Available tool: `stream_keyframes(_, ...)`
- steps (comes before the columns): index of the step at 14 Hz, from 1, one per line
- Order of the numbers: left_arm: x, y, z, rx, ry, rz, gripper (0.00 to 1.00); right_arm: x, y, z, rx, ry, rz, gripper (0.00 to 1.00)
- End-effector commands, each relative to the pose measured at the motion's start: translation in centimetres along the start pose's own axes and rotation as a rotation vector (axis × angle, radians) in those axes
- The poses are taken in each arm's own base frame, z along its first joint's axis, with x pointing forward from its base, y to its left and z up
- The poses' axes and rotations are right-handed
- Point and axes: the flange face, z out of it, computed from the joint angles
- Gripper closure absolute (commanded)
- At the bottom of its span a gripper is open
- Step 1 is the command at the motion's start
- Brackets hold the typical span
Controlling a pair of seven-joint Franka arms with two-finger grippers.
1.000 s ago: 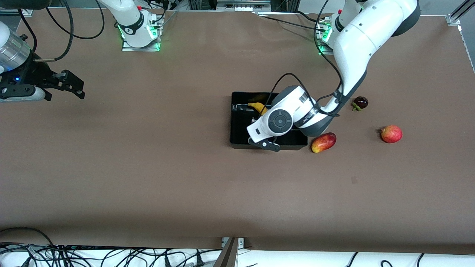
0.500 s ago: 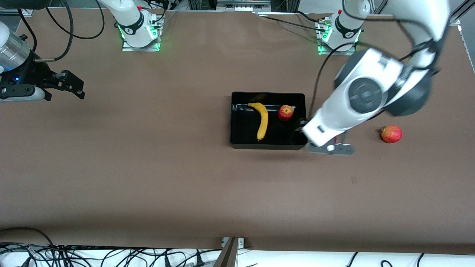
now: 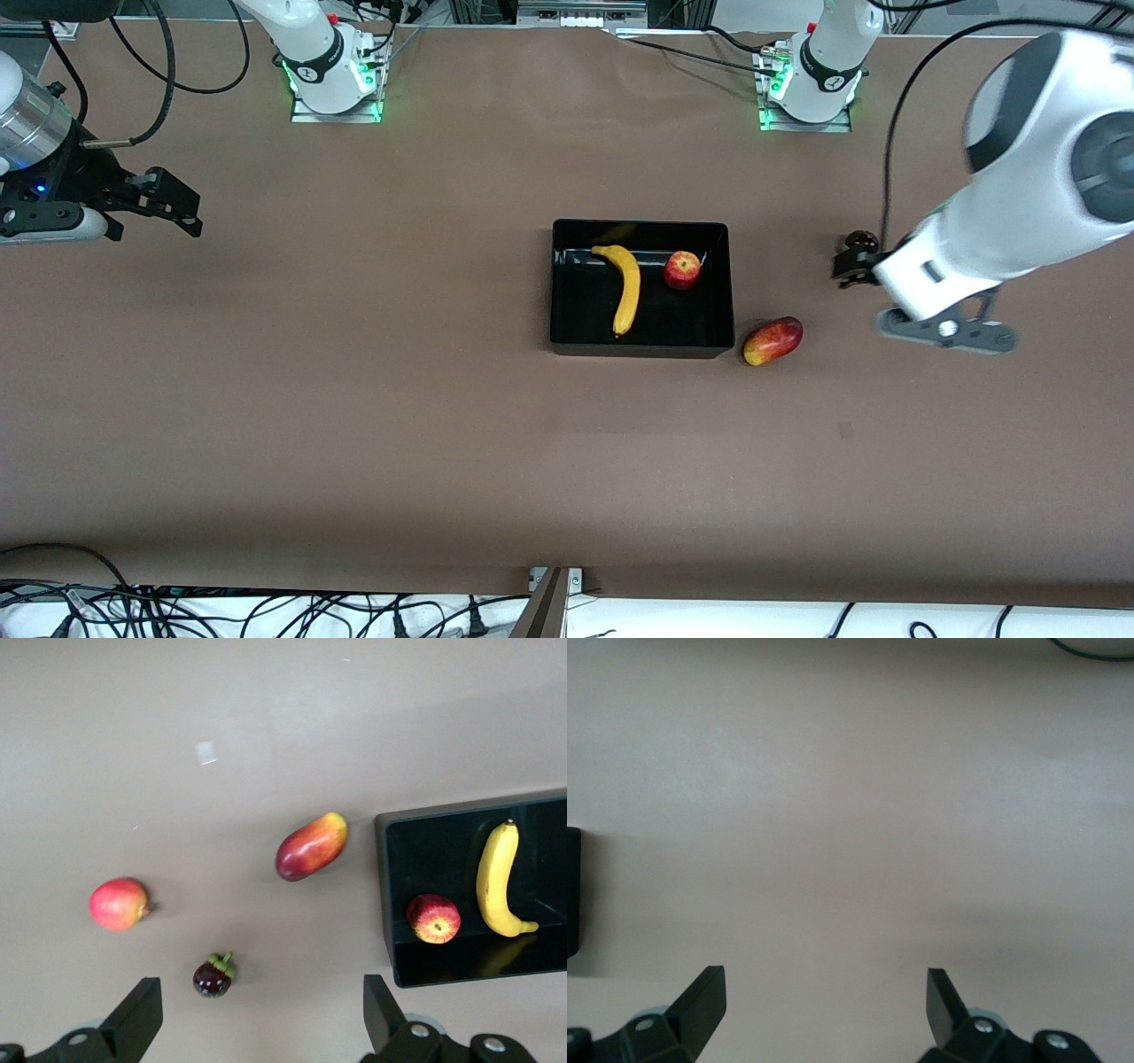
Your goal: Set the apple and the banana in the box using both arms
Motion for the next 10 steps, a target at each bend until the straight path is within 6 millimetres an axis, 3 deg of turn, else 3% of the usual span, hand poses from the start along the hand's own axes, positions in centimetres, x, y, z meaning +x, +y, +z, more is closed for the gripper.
stream_keyframes(1,-5.39,-3.57,-1.24,-0.017,0.077,-0.070,0.00,0.21,0.13,-0.45,-0.005,0.007,0.009,0.00)
stream_keyframes(3,-6.31,-3.75,-1.72,-0.016,0.105,-0.075,0.00,0.21,0.20,-0.45,-0.004,0.007,0.011,0.00)
stream_keyframes(10,-6.34,-3.99,-1.51,-0.018,0.101,-0.086,0.00,0.22,0.11,-0.46,-0.004,0.008,0.010,0.00)
